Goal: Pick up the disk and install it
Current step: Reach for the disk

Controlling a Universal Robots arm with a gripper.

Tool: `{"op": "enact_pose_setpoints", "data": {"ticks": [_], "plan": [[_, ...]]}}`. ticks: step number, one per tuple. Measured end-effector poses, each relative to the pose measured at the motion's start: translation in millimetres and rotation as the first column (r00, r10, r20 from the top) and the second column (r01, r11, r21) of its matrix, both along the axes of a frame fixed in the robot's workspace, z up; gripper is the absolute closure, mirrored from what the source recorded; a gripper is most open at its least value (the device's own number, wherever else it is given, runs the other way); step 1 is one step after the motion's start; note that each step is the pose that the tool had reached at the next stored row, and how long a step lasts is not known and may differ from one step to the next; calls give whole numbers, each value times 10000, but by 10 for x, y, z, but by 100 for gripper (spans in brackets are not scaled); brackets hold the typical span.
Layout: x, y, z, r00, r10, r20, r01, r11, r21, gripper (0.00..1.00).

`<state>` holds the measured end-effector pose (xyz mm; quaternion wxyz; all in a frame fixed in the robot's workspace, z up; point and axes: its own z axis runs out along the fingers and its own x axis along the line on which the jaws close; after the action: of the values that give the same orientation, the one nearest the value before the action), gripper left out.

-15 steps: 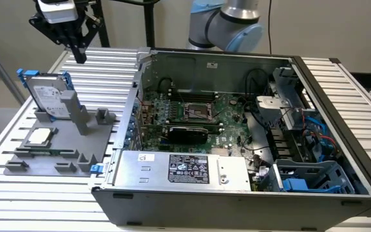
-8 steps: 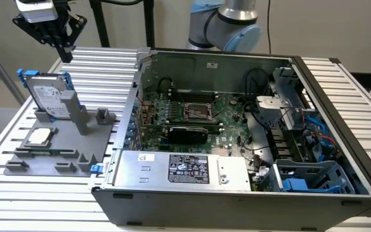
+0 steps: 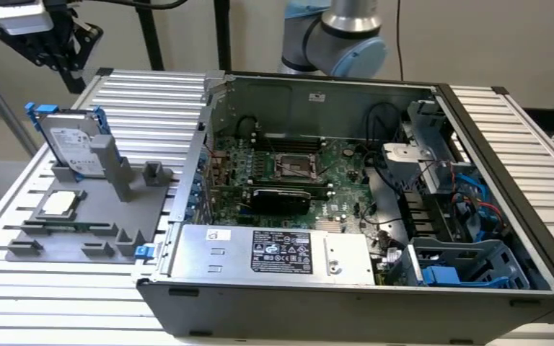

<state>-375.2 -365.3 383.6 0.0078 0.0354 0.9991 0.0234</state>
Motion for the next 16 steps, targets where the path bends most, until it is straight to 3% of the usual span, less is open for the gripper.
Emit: {"op": "enact_pose_setpoints", "data": {"ticks": [10,16], "plan": [[-455,98,-87,10000,1,1,-1,10000,-7,100],[-727,190,-121,10000,0,1,0,10000,-8,100]]}}
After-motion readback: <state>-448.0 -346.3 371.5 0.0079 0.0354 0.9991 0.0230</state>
